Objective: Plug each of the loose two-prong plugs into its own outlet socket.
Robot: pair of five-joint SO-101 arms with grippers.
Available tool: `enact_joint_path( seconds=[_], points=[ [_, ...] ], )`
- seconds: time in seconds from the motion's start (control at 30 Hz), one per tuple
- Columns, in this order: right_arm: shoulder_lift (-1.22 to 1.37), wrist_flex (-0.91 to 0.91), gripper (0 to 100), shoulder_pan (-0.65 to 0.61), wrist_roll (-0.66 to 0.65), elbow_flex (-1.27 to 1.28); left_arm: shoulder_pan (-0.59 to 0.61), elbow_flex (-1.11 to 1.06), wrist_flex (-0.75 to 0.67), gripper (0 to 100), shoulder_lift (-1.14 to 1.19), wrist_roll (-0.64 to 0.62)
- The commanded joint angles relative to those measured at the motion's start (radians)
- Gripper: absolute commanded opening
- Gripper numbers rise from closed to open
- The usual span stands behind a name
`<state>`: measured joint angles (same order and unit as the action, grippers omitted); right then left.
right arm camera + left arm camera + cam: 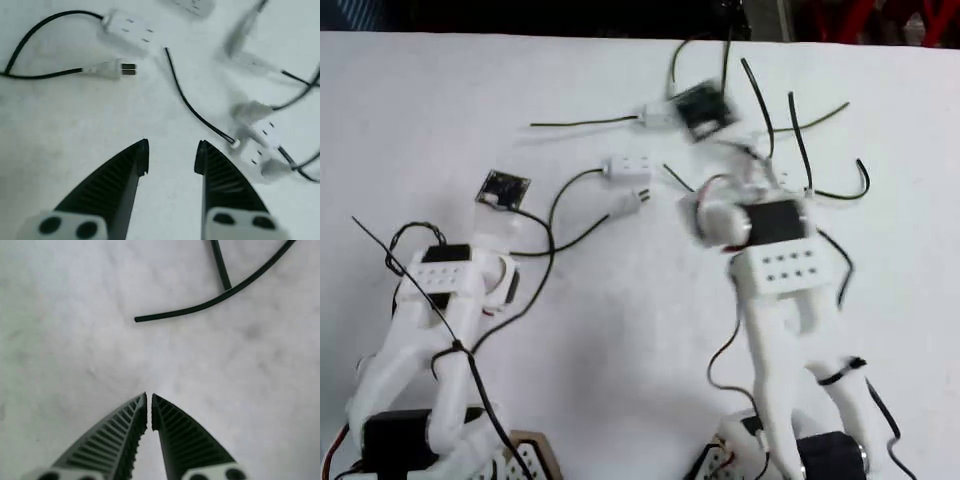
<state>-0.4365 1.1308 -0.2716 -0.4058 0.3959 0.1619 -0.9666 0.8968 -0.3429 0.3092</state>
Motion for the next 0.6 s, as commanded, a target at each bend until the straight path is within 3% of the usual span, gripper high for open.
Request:
enact_joint_path(
  seconds=[0.0,0.33,0.57],
  points=[
    [0.027,0.005,14.9,-0.11,-0.124,-0.054,0.01,-0.005,-0.018,4,-0.042,0.011],
    [0.392,0.13,15.2,-0.203,-0.425,-0.336,0.01,-0.006,-0.018,4,-0.042,0.011],
    [0.664,0.217,14.9,-0.203,-0.519,-0.623,0.01,-0.006,-0.018,4,-0.042,0.011]
  ],
)
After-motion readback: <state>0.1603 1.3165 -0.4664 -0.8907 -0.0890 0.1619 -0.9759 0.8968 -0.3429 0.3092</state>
